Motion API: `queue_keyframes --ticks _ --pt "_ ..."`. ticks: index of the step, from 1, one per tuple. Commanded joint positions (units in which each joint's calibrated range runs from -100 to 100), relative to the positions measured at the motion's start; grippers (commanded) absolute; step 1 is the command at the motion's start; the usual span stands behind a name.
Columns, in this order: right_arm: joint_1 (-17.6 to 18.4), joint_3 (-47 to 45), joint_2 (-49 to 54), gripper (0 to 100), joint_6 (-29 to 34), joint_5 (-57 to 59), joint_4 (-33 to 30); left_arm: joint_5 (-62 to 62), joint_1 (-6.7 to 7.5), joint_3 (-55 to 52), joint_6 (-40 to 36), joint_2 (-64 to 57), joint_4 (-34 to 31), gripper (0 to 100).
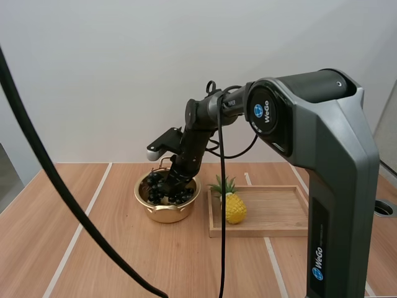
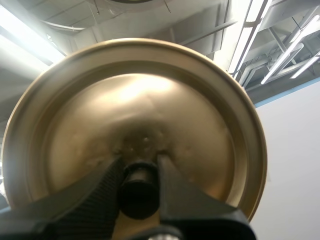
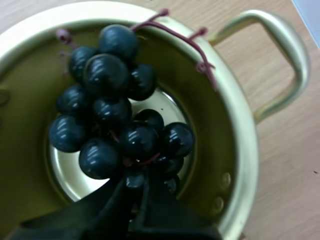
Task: Open the pot, put the grape inside, and close it
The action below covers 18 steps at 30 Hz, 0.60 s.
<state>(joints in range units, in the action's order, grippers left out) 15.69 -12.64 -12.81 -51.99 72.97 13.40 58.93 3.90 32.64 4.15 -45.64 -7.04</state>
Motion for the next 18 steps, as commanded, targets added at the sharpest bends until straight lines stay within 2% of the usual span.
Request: queue_keyframes --ticks 1,11,18 --pt "-0.6 -1.0 0.3 0 -0.1 5.3 -3.5 -0.1 -0.05 0.3 0.1 -0.4 -0.4 0" --pt "-0.5 -1.0 -1.3 0 -0.5 12.1 -2.6 -0.1 -0.05 0.3 0.1 -0.4 -0.5 0" --pt "-0.5 -1.0 -1.9 0 -0.5 11.8 -2.1 -0.1 -0.05 0.3 0.1 -0.4 -0.5 0"
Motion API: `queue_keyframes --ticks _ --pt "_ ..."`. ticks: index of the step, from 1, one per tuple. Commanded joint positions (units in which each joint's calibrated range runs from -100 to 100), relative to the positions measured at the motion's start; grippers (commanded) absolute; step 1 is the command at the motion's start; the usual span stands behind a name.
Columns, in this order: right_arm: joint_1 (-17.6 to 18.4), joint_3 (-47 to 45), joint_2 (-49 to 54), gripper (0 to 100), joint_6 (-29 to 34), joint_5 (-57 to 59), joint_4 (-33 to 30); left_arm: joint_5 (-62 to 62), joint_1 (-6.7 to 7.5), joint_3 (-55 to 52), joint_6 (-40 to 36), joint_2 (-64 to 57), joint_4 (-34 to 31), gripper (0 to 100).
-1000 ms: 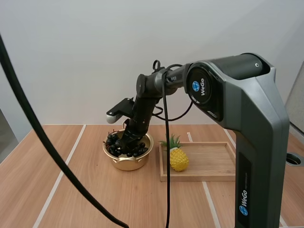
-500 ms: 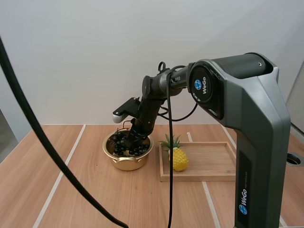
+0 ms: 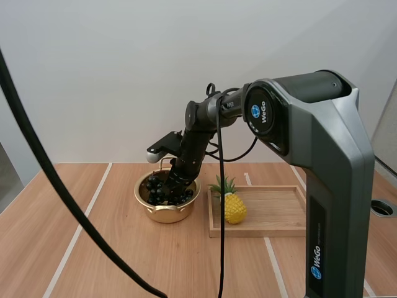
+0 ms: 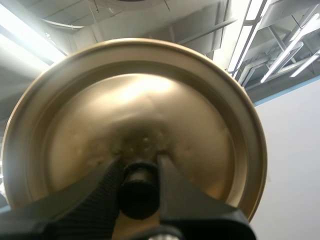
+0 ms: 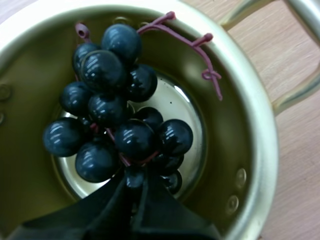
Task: Open the pot, put the grape inside, and close it
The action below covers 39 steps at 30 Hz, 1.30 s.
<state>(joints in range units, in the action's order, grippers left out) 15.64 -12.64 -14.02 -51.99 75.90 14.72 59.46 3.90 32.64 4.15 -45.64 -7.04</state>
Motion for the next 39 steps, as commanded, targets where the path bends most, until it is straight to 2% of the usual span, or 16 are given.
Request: queue_keyframes --ticks 1,6,7,9,10,11,19,26,35,39 --pt "-0.5 -1.0 -0.7 0 -0.5 8.8 -3.5 -0.5 -0.05 0.3 0.1 -0.4 -0.5 0" --pt "-0.5 -1.0 -0.7 0 -0.5 9.4 -2.5 -0.5 -0.05 0.3 0.1 -0.4 -0.5 0" --pt "-0.5 -1.0 -0.7 11 -0.5 10.0 -2.5 -0.5 -0.05 0.3 0.1 -0.4 -0.5 0" --pt "-0.5 -1.0 -0.7 54 -0.5 10.9 -2.3 -0.5 -0.05 0.3 0.1 -0.4 -0.5 0" --pt "-0.5 -1.0 -0.7 83 -0.5 11.2 -1.8 -0.5 -0.05 0.3 0.1 -0.4 -0.5 0" --pt "-0.5 -1.0 -0.5 100 -0.5 11.7 -1.4 -0.5 -0.05 0.3 0.1 -0.4 -0.5 0" --pt "-0.5 -1.0 1.8 100 -0.6 10.1 0.1 0.1 -0.05 0.3 0.1 -0.4 -0.5 0" --pt "-0.5 1.0 9.7 100 -0.2 10.0 0.8 0.1 -0.05 0.3 0.1 -0.4 -0.5 0" --pt "-0.5 4.6 24.2 100 6.7 9.2 0.0 0.1 -0.05 0.3 0.1 -0.4 -0.5 0" --pt "-0.5 5.8 31.6 100 10.9 9.1 -3.4 0.1 -0.05 0.3 0.1 -0.4 -0.5 0"
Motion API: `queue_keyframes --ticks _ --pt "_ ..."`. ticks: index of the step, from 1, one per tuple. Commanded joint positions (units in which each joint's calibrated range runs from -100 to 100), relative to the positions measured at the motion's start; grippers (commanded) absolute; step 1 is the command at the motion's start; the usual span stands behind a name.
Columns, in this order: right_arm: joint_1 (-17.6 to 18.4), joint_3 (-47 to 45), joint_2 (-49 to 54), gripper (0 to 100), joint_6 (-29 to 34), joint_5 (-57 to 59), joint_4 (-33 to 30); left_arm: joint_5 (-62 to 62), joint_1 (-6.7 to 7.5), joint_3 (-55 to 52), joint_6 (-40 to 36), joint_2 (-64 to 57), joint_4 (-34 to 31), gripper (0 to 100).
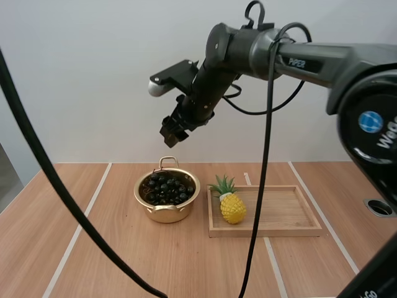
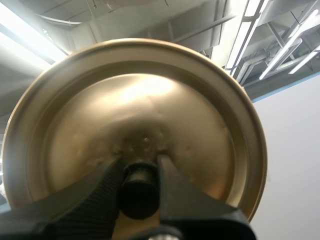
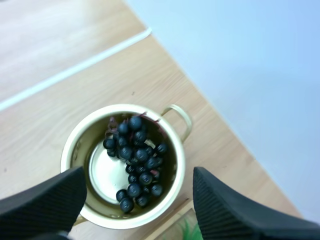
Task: Open the pot, put the grape inside, and close it
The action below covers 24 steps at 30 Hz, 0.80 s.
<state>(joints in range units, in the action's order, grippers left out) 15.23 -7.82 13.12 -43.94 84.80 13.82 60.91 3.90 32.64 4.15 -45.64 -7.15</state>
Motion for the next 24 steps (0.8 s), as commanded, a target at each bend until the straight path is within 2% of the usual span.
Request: queue_keyframes --ticks 1,8,15,17,22,23,24 --pt "-0.1 1.6 6.1 100 4.4 0.2 -4.2 -1.3 -0.05 0.3 0.1 -0.4 -0.4 0" --pt "-0.6 3.7 21.4 100 19.8 -9.0 -21.2 -1.2 -0.05 0.3 0.1 -0.4 -0.4 0" --pt "-7.2 3.7 34.7 100 30.9 -20.4 -34.6 -1.6 -0.05 0.3 0.1 -0.3 -0.4 0" --pt "-8.6 3.7 37.5 100 32.9 -21.4 -36.9 -1.6 -0.05 0.3 0.1 -0.2 -0.4 0" --pt "-10.1 3.7 40.5 100 33.2 -21.4 -37.1 -1.4 -0.05 0.3 -1.4 -0.2 -0.4 0" --pt "-10.1 3.7 40.6 85 33.2 -21.4 -37.2 -1.4 -0.05 0.3 -1.8 -0.2 -0.4 0" --pt "-10.1 3.7 40.6 60 33.2 -21.0 -37.2 -1.4 -0.05 0.3 -2.2 -0.2 -0.4 0"
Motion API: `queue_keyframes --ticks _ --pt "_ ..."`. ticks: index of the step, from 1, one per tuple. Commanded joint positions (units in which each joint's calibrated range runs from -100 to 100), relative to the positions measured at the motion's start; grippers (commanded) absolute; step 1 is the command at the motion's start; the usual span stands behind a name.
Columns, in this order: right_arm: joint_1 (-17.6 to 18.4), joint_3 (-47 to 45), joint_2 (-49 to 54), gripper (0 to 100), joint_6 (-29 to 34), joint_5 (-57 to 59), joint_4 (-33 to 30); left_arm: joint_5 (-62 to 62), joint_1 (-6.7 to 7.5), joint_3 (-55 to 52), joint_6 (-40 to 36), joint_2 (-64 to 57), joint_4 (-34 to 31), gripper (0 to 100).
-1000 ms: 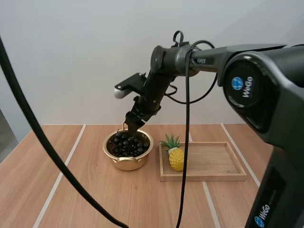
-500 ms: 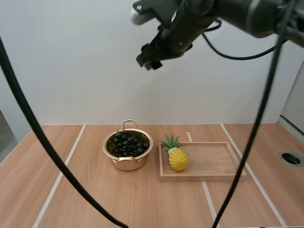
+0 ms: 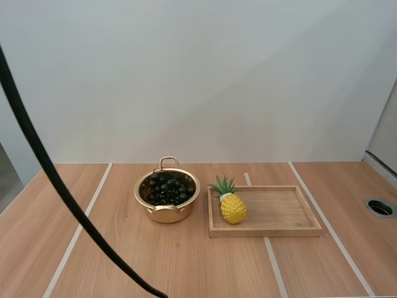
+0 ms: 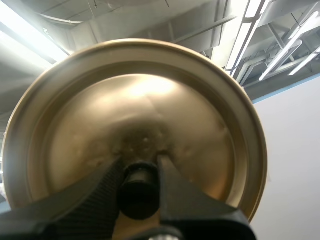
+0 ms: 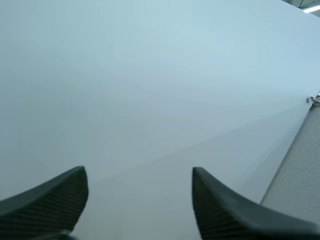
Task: Open the pot, put the grape inside, and close it
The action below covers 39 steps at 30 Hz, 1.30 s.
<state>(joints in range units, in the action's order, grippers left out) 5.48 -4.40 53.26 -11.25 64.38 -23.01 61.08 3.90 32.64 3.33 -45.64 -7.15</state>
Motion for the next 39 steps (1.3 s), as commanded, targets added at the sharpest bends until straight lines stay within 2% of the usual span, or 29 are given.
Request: queue_keyframes --ticks 1,2,6,12,18,25,29,39 --pt "-0.3 0.3 0.5 26 0.9 -0.4 -0.3 -1.4 -0.05 0.3 -1.8 -0.2 -0.4 0" --pt "-0.3 0.3 0.5 0 0.9 -0.4 -0.3 -1.2 -0.05 0.3 -1.8 0.0 -0.4 0" --pt "-0.3 0.3 1.1 0 1.2 -1.7 -0.1 4.1 -0.05 0.2 -1.8 1.0 0.6 0" --pt "-0.3 0.4 3.3 0 1.2 -3.3 -0.2 25.0 -0.05 0.1 -1.7 7.6 3.3 0" --pt "-0.3 0.4 6.7 0 1.2 -5.6 -1.1 38.9 -0.05 0.1 2.9 14.8 7.1 0" --pt "-0.3 0.4 10.5 0 1.2 -6.3 -1.4 38.9 -0.05 -3.5 8.5 21.7 12.1 0" --pt "-0.3 0.4 12.0 0 1.2 -6.3 -3.0 38.9 -0.05 -11.7 11.4 23.0 14.0 0" --pt "-0.3 0.4 12.4 0 1.2 -5.0 -3.7 38.9 -0.05 -34.1 18.2 23.1 14.2 0"
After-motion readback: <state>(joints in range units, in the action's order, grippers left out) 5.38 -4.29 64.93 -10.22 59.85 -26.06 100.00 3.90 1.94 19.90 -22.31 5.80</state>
